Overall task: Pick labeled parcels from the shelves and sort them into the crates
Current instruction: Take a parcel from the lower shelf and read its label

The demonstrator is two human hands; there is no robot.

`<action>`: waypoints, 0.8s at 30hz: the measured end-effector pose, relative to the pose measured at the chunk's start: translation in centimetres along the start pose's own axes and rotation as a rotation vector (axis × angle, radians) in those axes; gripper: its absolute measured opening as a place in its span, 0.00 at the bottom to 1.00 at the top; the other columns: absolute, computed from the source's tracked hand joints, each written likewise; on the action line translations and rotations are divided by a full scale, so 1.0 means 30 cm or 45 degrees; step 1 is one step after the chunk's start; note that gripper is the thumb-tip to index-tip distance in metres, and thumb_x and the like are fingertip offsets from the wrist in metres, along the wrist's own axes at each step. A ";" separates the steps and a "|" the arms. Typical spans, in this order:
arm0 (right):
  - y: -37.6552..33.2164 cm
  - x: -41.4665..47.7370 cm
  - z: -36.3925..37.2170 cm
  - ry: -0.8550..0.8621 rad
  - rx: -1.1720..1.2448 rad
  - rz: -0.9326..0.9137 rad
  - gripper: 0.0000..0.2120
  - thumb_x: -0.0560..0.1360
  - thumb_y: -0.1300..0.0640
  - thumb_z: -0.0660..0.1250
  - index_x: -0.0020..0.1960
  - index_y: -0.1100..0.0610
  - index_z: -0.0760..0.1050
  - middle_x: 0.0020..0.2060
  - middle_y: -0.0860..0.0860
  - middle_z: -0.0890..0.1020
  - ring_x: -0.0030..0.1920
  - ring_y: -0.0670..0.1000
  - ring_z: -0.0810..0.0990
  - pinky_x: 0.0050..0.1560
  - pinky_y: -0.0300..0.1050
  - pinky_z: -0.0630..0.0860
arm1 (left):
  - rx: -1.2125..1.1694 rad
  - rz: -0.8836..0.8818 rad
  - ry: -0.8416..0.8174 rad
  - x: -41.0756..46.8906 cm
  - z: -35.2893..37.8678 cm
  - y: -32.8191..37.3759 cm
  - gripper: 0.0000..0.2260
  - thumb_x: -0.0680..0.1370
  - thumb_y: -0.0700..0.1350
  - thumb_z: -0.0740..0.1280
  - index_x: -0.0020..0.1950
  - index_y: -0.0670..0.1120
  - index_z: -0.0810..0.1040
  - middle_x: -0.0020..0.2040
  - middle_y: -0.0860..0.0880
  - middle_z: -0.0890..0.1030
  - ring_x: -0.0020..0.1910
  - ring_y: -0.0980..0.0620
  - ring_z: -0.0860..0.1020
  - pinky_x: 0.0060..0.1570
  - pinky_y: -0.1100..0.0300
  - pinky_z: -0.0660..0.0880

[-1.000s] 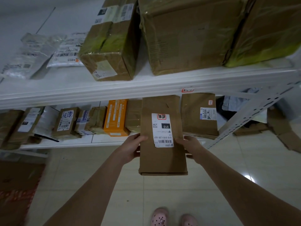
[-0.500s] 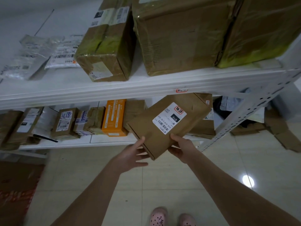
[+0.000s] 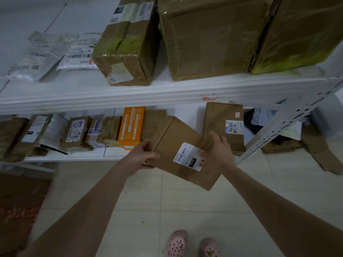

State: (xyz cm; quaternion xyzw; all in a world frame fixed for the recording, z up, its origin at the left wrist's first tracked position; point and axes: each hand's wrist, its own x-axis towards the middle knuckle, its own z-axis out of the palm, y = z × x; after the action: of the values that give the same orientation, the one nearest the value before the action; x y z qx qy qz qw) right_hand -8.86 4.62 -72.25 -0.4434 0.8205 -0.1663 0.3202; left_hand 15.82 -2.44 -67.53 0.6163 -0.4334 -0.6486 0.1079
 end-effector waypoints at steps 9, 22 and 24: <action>-0.010 -0.011 -0.010 -0.340 0.617 0.076 0.04 0.76 0.62 0.67 0.51 0.58 0.77 0.48 0.53 0.82 0.53 0.55 0.80 0.54 0.49 0.76 | -0.323 0.168 0.099 0.005 -0.023 0.054 0.22 0.74 0.35 0.70 0.66 0.46 0.69 0.58 0.47 0.76 0.57 0.45 0.77 0.51 0.49 0.78; -0.063 -0.022 0.034 -0.104 0.801 0.381 0.09 0.80 0.61 0.61 0.56 0.61 0.76 0.56 0.59 0.80 0.58 0.60 0.78 0.60 0.58 0.75 | -0.019 -0.077 0.127 -0.009 0.098 -0.145 0.30 0.78 0.37 0.65 0.75 0.59 0.60 0.66 0.44 0.75 0.63 0.44 0.74 0.58 0.43 0.73; -0.061 -0.028 0.047 -0.138 0.646 0.279 0.09 0.79 0.62 0.60 0.57 0.61 0.75 0.56 0.59 0.80 0.56 0.59 0.78 0.58 0.57 0.76 | -0.045 -0.067 0.158 -0.013 0.100 -0.147 0.29 0.78 0.36 0.65 0.74 0.59 0.61 0.65 0.43 0.76 0.62 0.43 0.75 0.57 0.43 0.75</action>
State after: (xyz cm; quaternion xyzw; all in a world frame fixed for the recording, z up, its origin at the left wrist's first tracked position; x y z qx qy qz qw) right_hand -6.44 4.32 -71.95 -0.2660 0.7774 -0.3068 0.4805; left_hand 14.95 1.77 -70.71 0.6646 -0.3981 -0.6192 0.1283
